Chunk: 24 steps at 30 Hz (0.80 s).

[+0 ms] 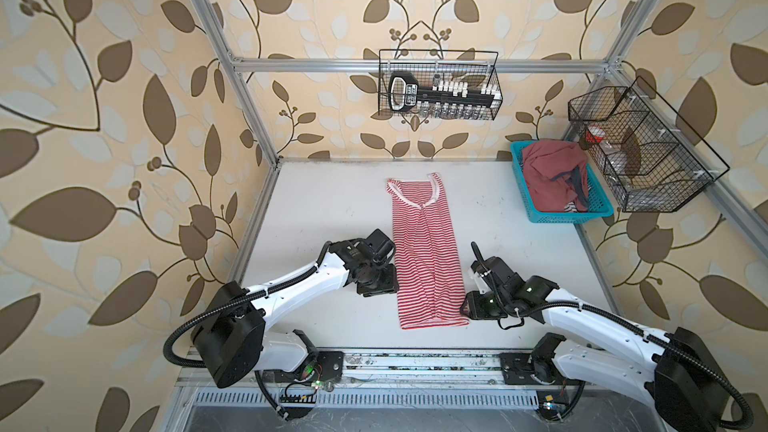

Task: Fold and stack the tank tops
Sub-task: 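Grasp the hem nearest the robot with both grippers and lift it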

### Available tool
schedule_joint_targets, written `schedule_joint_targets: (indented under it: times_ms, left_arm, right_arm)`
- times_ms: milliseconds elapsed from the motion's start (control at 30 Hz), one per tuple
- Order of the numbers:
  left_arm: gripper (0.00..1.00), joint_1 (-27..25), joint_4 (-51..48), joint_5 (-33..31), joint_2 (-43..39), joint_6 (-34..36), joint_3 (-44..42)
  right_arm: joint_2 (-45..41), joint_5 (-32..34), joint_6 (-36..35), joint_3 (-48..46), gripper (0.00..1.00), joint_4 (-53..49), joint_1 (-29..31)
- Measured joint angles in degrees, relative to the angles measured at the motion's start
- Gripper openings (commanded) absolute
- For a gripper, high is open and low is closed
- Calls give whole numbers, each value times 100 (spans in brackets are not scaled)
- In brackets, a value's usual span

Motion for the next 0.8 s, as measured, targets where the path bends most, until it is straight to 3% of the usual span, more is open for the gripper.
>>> schedule_joint_targets:
  times_ms: [233, 800]
  left_arm:
    - [54, -603, 643, 2, 256, -599, -415]
    - [54, -1163, 1864, 203, 885, -1318, -645]
  right_arm:
    - [221, -157, -17, -249, 41, 350, -11]
    - [337, -363, -17, -308, 39, 719, 61]
